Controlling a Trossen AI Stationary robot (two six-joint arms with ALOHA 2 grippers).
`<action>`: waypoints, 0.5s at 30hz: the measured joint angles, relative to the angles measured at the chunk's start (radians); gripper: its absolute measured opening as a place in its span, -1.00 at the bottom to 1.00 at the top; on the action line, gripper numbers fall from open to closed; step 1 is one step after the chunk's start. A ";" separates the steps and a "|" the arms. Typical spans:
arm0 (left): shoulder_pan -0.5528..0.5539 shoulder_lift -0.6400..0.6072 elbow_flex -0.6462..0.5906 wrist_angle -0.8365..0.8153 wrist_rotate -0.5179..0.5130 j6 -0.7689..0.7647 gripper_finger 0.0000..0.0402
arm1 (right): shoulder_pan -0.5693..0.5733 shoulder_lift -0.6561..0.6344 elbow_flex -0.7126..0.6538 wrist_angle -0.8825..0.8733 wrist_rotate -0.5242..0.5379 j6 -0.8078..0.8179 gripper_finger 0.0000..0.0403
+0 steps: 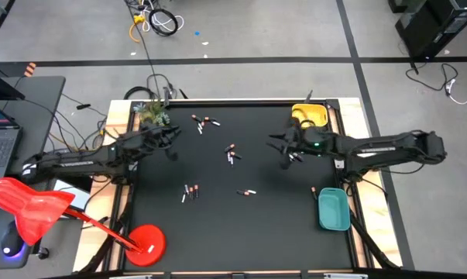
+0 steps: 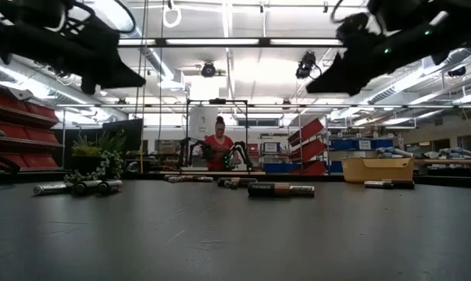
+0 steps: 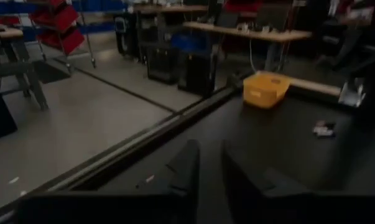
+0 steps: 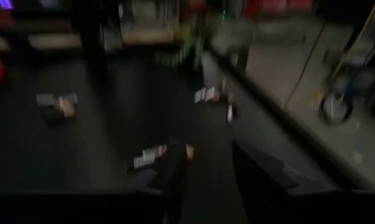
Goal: Sort batteries
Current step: Put the black battery into the yellow bin
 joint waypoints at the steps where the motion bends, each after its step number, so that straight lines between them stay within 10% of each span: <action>1: 0.000 0.025 0.000 0.008 0.000 0.000 -0.52 | 0.000 0.030 0.019 -0.039 0.000 0.008 -0.25; 8: 0.000 0.176 0.000 0.117 0.000 0.000 -0.23 | 0.005 0.216 0.176 -0.204 -0.025 0.007 -0.22; 15: 0.000 0.300 0.002 0.267 0.000 -0.001 -0.22 | 0.007 0.434 0.207 0.009 -0.083 0.011 -0.31</action>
